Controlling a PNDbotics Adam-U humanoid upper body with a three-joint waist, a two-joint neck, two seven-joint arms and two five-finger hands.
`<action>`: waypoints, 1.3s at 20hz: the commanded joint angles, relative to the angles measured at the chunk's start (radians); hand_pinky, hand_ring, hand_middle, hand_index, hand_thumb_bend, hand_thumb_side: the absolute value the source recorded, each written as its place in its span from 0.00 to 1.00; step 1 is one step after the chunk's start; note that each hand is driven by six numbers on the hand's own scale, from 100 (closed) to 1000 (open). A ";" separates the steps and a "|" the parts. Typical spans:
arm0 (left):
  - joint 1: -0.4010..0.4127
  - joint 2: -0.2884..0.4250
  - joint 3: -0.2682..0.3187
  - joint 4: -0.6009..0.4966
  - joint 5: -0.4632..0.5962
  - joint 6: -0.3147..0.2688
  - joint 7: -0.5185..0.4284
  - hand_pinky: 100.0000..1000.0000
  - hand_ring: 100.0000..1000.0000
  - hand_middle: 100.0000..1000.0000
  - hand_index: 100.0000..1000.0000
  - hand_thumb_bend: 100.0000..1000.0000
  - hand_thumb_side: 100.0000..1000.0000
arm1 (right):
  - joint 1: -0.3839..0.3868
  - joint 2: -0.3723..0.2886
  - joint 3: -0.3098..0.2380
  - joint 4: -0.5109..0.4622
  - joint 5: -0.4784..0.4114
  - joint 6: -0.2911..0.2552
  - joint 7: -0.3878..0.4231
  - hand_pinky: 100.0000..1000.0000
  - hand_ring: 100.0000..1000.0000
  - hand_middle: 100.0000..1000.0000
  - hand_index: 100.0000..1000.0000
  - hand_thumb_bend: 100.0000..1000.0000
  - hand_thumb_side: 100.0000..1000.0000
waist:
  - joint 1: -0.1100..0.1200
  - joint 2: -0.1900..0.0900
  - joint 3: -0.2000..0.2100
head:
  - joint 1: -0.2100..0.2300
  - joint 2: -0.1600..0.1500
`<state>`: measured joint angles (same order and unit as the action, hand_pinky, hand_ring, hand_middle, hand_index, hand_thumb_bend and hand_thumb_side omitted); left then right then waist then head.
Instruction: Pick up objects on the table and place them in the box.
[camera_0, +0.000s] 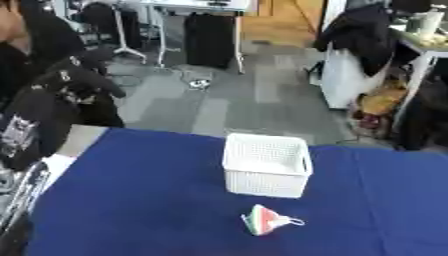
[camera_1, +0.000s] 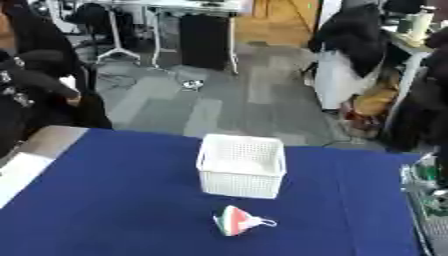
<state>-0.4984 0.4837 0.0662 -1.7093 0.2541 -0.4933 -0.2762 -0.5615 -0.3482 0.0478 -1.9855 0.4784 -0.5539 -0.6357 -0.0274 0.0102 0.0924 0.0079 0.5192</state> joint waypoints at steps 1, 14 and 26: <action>-0.018 0.019 0.013 -0.020 0.002 0.003 0.007 0.60 0.59 0.75 0.68 0.08 0.97 | -0.014 -0.013 -0.002 -0.015 0.027 -0.086 -0.137 0.33 0.24 0.21 0.34 0.16 0.83 | 0.003 -0.008 0.000 | -0.001 0.024; -0.022 0.020 0.023 -0.017 0.009 0.017 0.050 0.60 0.59 0.75 0.68 0.09 0.98 | 0.017 -0.012 0.038 -0.015 -0.074 0.061 0.021 0.36 0.35 0.40 0.51 0.15 1.00 | 0.003 -0.010 0.010 | 0.033 -0.047; -0.023 0.027 0.018 -0.021 0.002 0.035 0.082 0.60 0.59 0.75 0.68 0.09 0.97 | -0.054 -0.155 0.090 0.221 -0.050 0.336 0.477 0.61 0.57 0.69 0.61 0.44 1.00 | -0.002 -0.019 0.024 | 0.002 -0.064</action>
<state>-0.5061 0.4840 0.0781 -1.7153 0.2597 -0.4588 -0.1976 -0.5934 -0.4609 0.1328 -1.7845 0.4122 -0.2311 -0.2013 -0.0324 0.0042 0.1155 0.0248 0.4537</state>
